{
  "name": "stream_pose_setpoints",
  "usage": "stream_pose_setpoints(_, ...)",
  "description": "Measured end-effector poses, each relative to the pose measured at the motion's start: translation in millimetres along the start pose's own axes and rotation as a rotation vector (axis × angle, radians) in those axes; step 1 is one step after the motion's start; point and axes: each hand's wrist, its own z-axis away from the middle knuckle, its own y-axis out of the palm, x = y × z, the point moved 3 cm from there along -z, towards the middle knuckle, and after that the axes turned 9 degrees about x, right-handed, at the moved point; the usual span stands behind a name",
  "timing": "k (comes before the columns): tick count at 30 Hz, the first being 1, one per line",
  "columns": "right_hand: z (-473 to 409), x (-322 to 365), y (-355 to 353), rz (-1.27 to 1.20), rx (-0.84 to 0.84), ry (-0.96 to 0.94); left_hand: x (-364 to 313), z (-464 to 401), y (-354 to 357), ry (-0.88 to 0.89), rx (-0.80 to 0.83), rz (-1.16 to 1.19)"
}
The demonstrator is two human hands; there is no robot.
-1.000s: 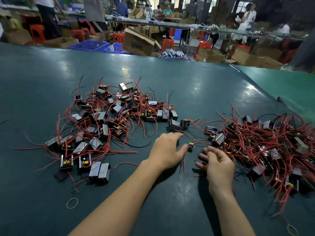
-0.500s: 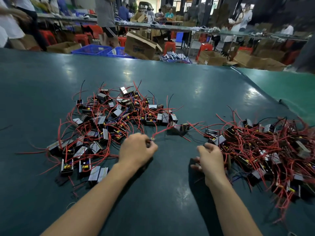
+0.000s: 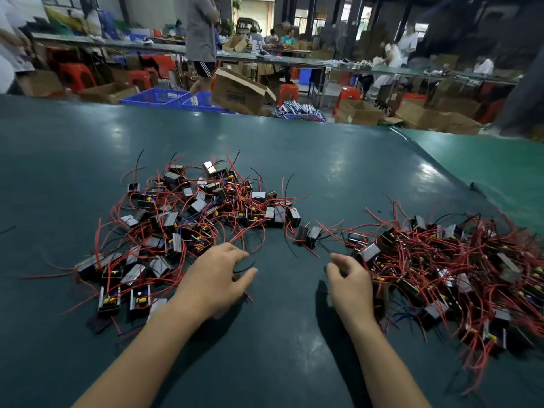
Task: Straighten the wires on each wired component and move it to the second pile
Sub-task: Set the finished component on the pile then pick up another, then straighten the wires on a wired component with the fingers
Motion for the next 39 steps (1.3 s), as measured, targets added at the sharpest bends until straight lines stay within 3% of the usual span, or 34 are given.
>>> stream_pose_setpoints(6, -14.3, -3.0, -8.1, 0.081, -0.014, 0.05, 3.9, 0.9, -14.1, -0.035, -0.013, -0.14)
stream_pose_setpoints(11, 11.7, -2.5, 7.9, 0.413, -0.122, -0.288, 25.4, -4.2, -39.0, -0.24, -0.199, -0.373)
stream_pose_setpoints(15, 22.5, 4.4, 4.7, 0.411, -0.238, -0.475, 65.7, -15.2, -40.1, -0.527, 0.052, -0.492)
stream_pose_setpoints(22, 31.6, 9.8, 16.1, 0.579, -0.092, -0.724, 88.0, -25.9, -39.3, -0.528, 0.014, -0.206)
stream_pose_setpoints(28, 29.0, 8.4, 13.9, 0.551, -0.063, -0.657, 70.1, -25.9, -39.1, -0.307, -0.074, -0.108)
stream_pose_setpoints(32, 28.9, 9.4, 13.7, 0.556, -0.03, -0.631, 72.2, -27.5, -42.8, -0.307, -0.15, 0.202)
stream_pose_setpoints(34, 29.0, 9.9, 13.6, 0.554, -0.017, -0.62, 71.1, -33.0, -45.0, -0.318, -0.104, 0.317)
stream_pose_setpoints(37, 29.0, 9.2, 14.2, 0.573, -0.004, -0.601, 64.0, -43.9, -40.0, -0.363, 0.038, 0.244)
stream_pose_setpoints(39, 28.7, 8.4, 14.6, 0.583, 0.0, -0.594, 61.7, -49.5, -38.1, -0.414, -0.013, 0.07)
